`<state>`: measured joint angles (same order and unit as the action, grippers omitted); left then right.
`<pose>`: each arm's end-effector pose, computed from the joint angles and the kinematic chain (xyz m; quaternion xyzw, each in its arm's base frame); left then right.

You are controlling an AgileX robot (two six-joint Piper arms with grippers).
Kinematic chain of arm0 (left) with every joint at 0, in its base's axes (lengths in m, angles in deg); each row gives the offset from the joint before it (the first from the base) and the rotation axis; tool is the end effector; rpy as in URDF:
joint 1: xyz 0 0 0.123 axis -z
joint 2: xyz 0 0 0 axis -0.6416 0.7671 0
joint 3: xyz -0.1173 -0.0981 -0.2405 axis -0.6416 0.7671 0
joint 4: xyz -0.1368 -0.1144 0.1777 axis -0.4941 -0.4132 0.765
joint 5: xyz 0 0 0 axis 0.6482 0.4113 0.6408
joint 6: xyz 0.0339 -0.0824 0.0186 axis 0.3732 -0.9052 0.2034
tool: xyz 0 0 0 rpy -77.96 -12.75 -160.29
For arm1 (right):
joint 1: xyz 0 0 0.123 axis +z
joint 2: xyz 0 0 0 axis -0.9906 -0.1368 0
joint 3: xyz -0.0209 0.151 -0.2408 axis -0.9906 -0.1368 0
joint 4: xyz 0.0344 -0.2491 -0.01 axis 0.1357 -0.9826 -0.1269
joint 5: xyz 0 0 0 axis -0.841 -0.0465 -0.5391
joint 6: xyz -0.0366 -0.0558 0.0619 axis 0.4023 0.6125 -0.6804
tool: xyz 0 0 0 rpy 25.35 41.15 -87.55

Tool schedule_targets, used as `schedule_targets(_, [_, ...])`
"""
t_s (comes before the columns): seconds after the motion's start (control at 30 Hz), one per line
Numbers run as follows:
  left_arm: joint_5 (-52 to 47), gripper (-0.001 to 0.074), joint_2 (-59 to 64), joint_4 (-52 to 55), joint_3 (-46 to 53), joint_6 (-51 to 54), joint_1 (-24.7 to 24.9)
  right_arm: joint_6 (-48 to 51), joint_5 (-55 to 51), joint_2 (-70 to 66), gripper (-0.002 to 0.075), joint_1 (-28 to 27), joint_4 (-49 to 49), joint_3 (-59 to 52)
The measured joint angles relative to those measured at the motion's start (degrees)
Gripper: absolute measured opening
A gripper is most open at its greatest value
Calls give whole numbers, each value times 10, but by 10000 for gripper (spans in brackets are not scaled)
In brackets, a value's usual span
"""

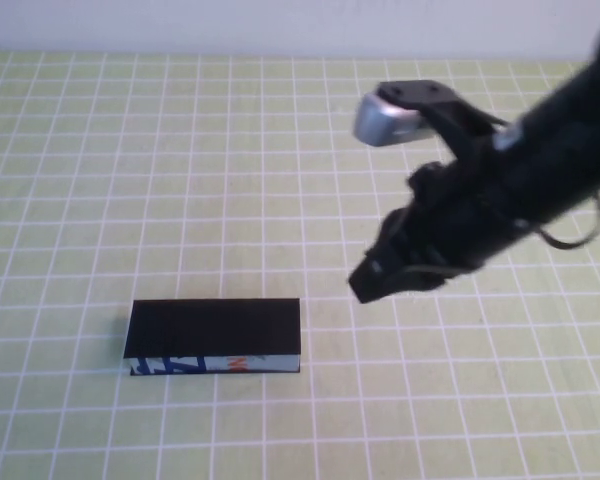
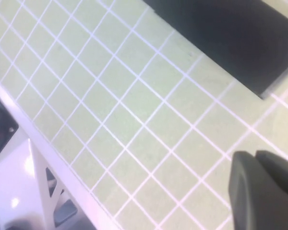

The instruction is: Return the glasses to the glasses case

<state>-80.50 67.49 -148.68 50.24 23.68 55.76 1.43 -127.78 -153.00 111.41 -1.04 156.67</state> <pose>0.0424 -0.0280 0.2593 0.1290 0.6460 -0.1855 0.7292 0.2505 0.1904 0.3404 -0.3535 0.8792 0.2759 0.1610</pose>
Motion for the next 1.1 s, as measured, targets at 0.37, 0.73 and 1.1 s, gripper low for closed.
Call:
schedule_targets(0.37, [68,-2,-27,-4,107,0,0,-63,99,291,-11,0,-27,-218])
schedule_targets(0.73, [86,-2,-28,-10,110,0,0,-82,206,525,-11,0,-33,-415])
schedule_targets(1.1, [87,-2,-28,-10,110,0,0,-82,430,653,-11,0,14,-630])
